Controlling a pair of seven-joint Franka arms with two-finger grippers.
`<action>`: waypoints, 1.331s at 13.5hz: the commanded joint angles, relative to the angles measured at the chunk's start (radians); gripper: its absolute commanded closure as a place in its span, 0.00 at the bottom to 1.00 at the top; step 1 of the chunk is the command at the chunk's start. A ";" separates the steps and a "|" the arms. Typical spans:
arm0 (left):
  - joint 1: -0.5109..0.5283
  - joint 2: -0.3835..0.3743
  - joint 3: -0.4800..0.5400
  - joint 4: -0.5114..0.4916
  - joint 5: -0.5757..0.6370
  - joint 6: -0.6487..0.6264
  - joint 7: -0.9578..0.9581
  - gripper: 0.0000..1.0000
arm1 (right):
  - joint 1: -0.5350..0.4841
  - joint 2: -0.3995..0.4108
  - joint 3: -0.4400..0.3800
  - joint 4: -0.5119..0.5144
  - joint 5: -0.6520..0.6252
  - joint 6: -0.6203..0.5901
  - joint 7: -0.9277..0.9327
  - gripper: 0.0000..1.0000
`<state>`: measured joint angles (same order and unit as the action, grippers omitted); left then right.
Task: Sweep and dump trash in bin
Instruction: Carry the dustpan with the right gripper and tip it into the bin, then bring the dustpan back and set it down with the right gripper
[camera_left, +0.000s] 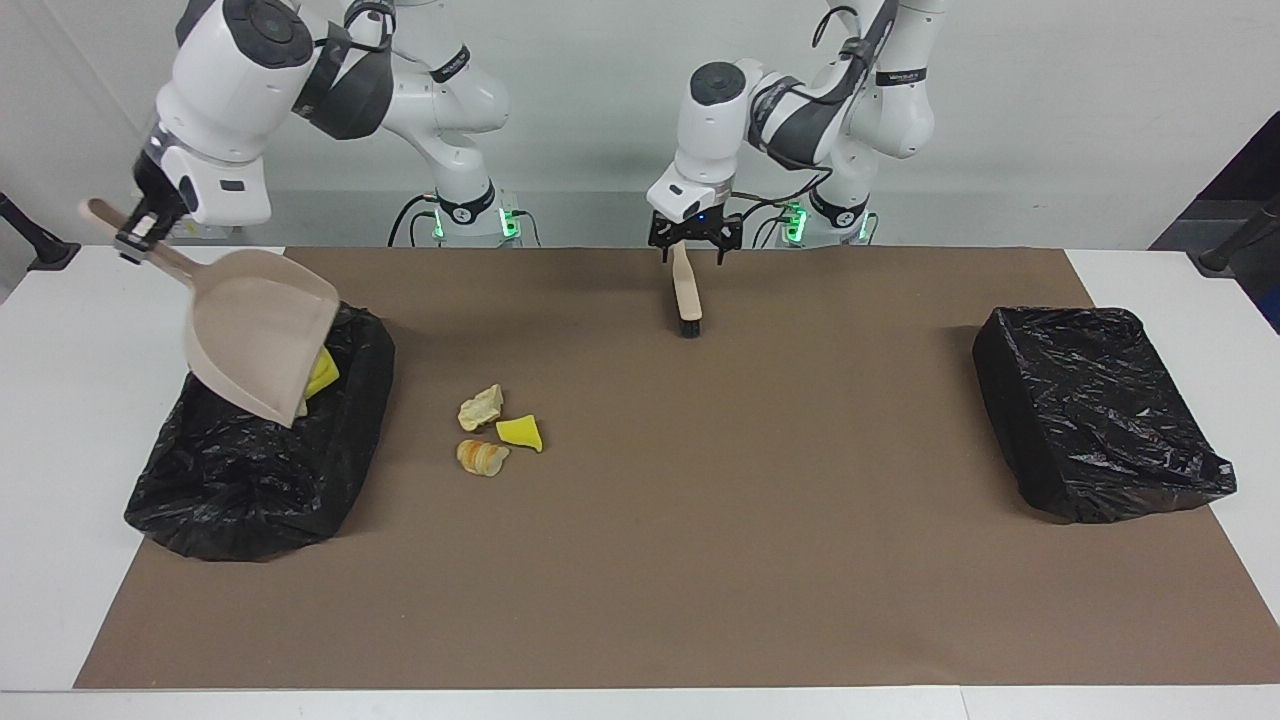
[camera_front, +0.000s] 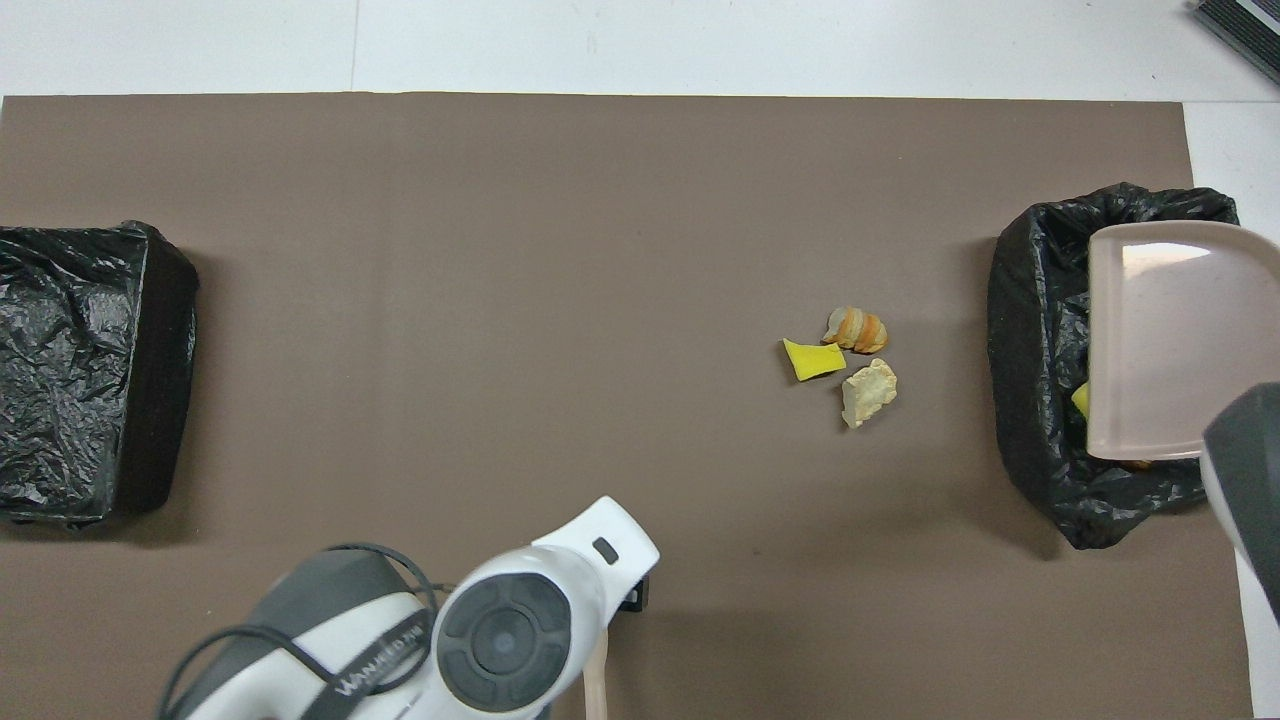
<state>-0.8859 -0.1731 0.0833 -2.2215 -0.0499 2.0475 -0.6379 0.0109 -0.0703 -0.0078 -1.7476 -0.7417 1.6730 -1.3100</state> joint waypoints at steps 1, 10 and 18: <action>0.125 0.006 -0.007 0.142 0.022 -0.088 0.177 0.00 | -0.008 -0.006 0.040 0.008 0.161 -0.018 0.154 1.00; 0.531 0.033 -0.005 0.491 0.065 -0.312 0.707 0.00 | 0.216 0.134 0.135 0.008 0.594 0.109 1.395 1.00; 0.708 0.095 0.003 0.692 0.051 -0.515 0.917 0.00 | 0.484 0.457 0.135 0.161 0.711 0.372 2.035 1.00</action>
<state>-0.2015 -0.1277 0.0938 -1.6029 -0.0029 1.5801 0.2466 0.4507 0.2962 0.1316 -1.6854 -0.0511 2.0380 0.6315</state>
